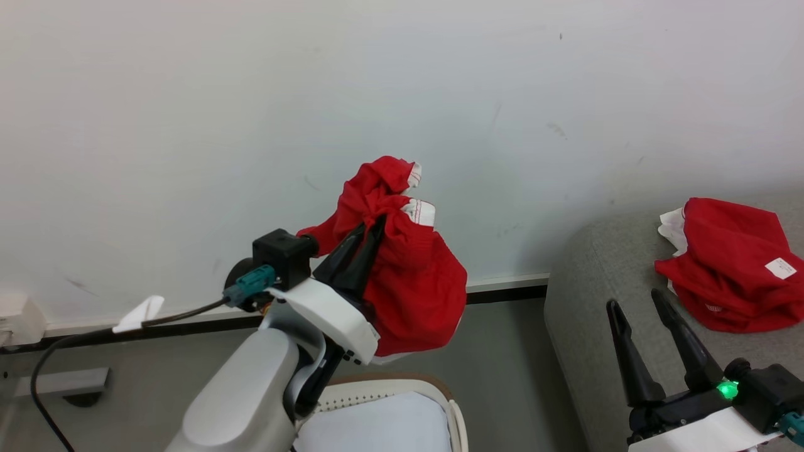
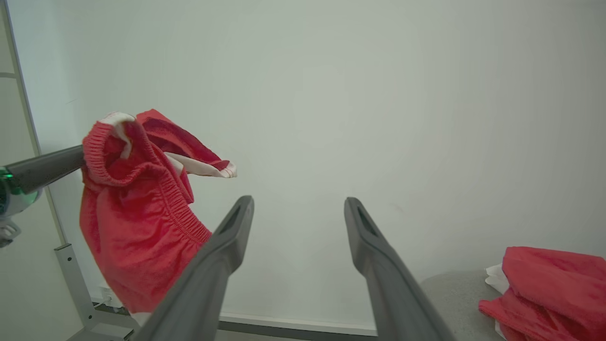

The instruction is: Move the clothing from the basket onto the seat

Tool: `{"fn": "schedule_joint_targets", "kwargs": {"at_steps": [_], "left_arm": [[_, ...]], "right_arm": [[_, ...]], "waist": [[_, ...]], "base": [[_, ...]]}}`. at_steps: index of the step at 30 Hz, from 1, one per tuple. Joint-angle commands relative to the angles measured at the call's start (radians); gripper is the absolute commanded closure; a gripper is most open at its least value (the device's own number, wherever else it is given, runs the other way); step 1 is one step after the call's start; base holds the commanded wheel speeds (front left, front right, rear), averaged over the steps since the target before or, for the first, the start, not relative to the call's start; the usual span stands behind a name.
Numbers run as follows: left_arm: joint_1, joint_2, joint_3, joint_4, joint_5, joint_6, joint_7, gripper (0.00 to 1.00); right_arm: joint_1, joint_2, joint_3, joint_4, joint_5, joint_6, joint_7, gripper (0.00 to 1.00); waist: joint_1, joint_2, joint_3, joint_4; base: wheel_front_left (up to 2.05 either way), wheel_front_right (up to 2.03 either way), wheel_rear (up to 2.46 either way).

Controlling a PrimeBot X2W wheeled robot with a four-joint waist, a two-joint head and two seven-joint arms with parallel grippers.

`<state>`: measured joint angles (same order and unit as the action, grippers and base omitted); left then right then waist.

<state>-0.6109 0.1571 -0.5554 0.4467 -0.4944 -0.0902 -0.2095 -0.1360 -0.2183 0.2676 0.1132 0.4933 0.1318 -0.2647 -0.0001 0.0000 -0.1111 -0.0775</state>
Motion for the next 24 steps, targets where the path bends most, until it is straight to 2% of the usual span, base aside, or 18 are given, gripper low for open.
{"fn": "schedule_joint_targets", "kwargs": {"at_steps": [1,8,16,24], "left_arm": [[0.014,0.007,0.001,-0.015,-0.005,0.005,0.005,1.0],[0.018,0.006,-0.009,-0.05,-0.006,0.016,0.021,1.0],[0.027,-0.025,-0.059,-0.058,0.01,0.008,0.02,1.0],[0.034,-0.052,-0.13,-0.085,0.014,-0.013,0.021,1.0]], "right_arm": [[0.008,-0.009,0.014,-0.009,0.009,-0.002,0.001,0.0],[-0.049,-0.057,0.119,-0.012,0.019,-0.002,0.001,0.0],[-0.202,-0.149,0.358,0.074,0.101,-0.002,0.015,0.0],[-0.348,-0.204,0.559,0.163,0.233,-0.002,0.028,0.0]], "waist": [[0.0001,0.0,0.0,0.002],[0.0001,0.0,0.013,0.009],[0.0001,0.0,0.015,0.047],[0.0001,0.0,0.011,0.106]], "base": [[0.0,0.0,0.0],[0.0,0.0,0.0],[0.0,0.0,0.0],[0.0,0.0,0.0]]}}
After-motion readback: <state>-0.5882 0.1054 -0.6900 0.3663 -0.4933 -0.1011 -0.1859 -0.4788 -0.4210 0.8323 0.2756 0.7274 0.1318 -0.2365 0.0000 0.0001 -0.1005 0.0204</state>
